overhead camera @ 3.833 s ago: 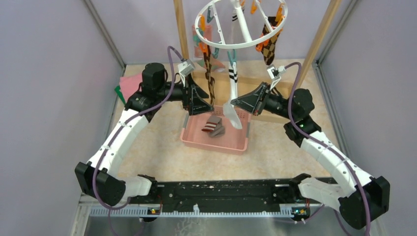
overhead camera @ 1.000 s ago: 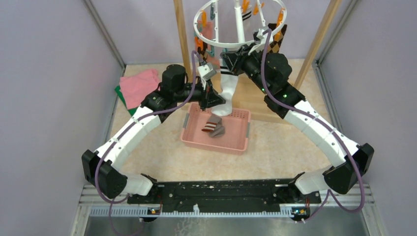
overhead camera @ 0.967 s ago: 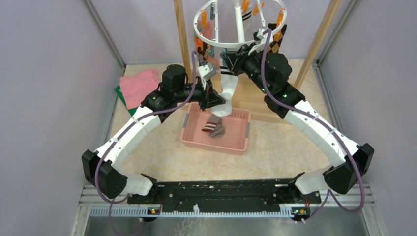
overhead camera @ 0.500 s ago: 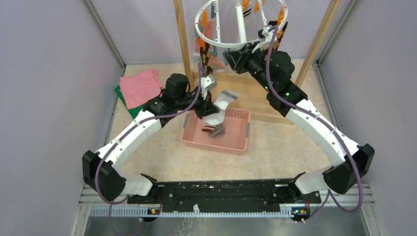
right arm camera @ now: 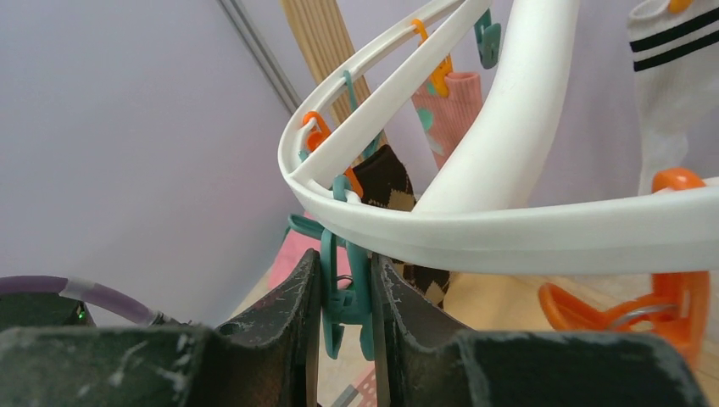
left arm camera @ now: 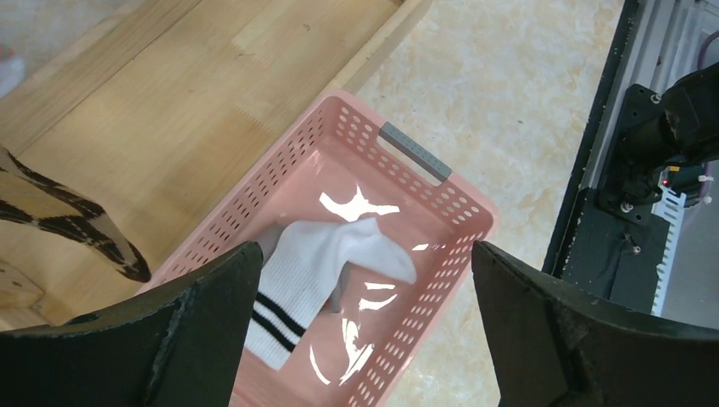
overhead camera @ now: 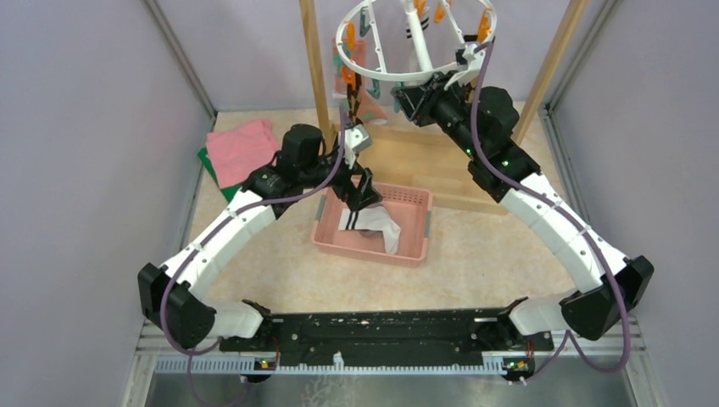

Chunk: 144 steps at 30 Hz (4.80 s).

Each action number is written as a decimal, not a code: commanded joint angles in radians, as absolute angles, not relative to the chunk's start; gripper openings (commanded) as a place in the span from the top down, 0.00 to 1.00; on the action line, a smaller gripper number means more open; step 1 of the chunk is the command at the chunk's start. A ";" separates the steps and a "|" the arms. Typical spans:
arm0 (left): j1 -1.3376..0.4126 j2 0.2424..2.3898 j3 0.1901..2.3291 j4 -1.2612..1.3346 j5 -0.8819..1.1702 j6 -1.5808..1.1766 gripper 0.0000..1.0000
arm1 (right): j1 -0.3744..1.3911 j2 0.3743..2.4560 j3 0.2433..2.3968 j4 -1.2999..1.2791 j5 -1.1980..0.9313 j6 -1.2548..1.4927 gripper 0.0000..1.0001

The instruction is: Remove the socks clipped to the hanger

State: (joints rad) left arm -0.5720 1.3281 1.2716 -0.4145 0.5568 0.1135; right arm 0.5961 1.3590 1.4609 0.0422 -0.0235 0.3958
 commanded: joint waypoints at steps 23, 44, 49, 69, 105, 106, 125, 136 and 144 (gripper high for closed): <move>-0.368 1.365 1.403 -0.151 0.696 0.053 0.01 | 0.421 1.177 1.463 -0.156 -0.015 0.362 0.78; -0.325 1.327 1.450 -0.320 0.695 0.155 0.01 | 0.449 0.997 0.976 0.130 -0.379 0.331 0.10; -0.325 1.318 1.433 -0.309 0.708 0.119 0.01 | 0.531 1.087 0.892 0.367 -0.245 0.300 0.12; -0.324 1.275 1.414 -0.357 0.665 0.074 0.07 | 0.651 1.342 1.082 0.515 -0.024 0.425 1.00; -0.457 1.299 1.377 -0.338 0.911 0.128 0.04 | 0.442 1.221 0.997 0.509 -0.674 0.888 1.00; -0.457 1.308 1.384 -0.333 0.937 0.141 0.03 | 0.450 1.224 1.001 0.510 -0.672 0.888 1.00; -0.459 1.442 1.465 -0.203 1.022 0.023 0.63 | 0.477 1.237 1.017 0.512 -0.678 0.905 0.88; -0.461 1.410 1.433 -0.221 0.953 0.033 1.00 | 0.477 1.234 1.165 0.153 -0.493 0.623 0.17; -0.471 1.384 1.382 -0.241 0.951 0.033 1.00 | 0.481 1.279 1.330 0.052 -0.347 0.499 0.04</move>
State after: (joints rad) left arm -0.4618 1.4254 1.3952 -0.2619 0.9409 0.0181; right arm 0.4644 1.2522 1.2217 0.0910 -0.4210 0.5911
